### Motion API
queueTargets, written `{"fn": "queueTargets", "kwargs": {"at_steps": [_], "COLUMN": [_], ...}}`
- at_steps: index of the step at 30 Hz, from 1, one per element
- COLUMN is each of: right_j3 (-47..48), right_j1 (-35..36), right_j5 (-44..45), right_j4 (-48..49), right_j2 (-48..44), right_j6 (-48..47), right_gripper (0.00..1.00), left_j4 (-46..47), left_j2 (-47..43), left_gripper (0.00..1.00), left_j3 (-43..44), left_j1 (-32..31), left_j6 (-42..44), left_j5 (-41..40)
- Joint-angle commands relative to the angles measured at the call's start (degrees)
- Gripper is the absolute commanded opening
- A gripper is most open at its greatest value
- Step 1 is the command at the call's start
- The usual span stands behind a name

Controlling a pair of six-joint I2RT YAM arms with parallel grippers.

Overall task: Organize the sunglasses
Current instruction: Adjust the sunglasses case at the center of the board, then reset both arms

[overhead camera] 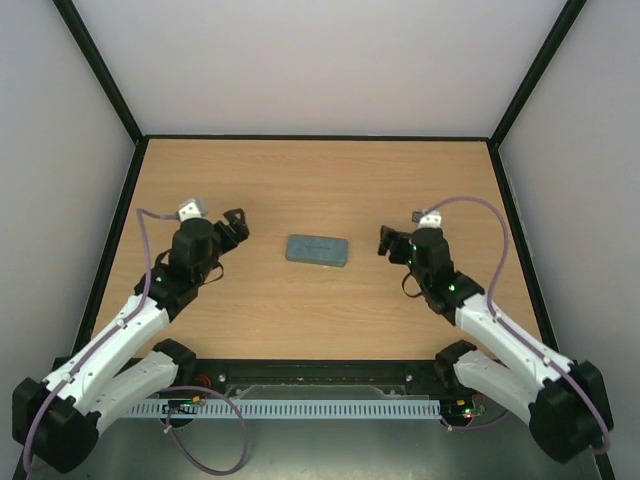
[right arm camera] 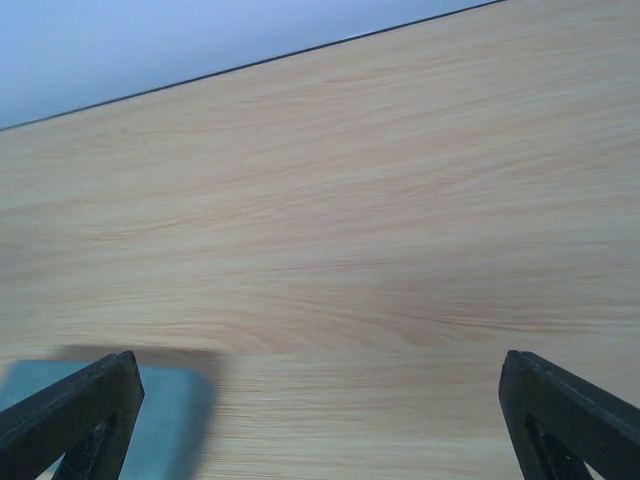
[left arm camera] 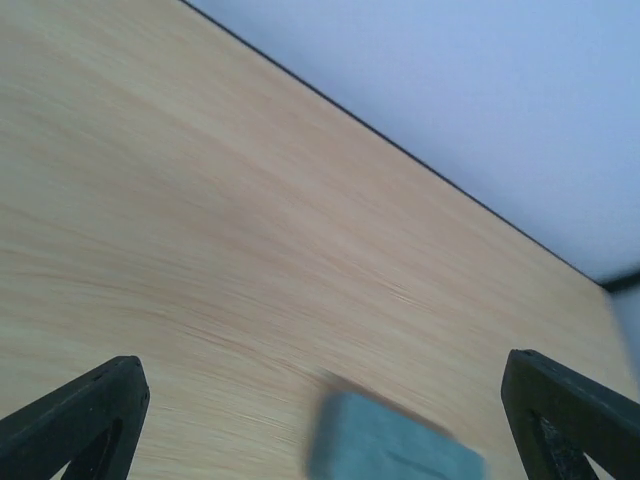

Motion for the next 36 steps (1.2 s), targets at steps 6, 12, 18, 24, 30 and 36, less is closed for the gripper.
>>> {"fn": "queueTargets", "kwargs": {"at_steps": [6,12,18,24,30,36], "right_j3": [-23.0,-29.0,-27.9,-20.5,-21.9,-25.5], "right_j1": [-3.5,-6.0,-14.8,-16.3,-18.3,-18.4], "right_j5": [25.7,30.9,28.3,29.3,24.2,19.3], "right_j4": [21.5,40.9,56.9,60.9,66.9,75.0], "right_j2": [-16.0,-10.9,11.9,23.1,26.7,27.8], "right_j6": [-11.1,-14.0,-10.1,-15.0,-15.2,-18.7], "right_gripper": [0.99,0.99,0.98,0.99,0.98,0.99], "left_j4": [-4.6,10.9,26.0,45.7,57.8,55.5], "left_j2": [-1.7,1.8,5.1,12.8,24.2,31.4], "left_gripper": [0.99,0.99,0.99,0.99,0.99,0.99], "left_j3": [-7.3,-11.6,-16.2,-21.2,-20.4,-13.9], "left_j1": [7.3,11.9,20.1,25.9,26.6,26.9], "left_j6": [9.5,20.2,28.7,36.1,37.7,39.1], "left_j5": [-16.4,-17.9,-13.7,-6.9,-1.5,-1.2]}}
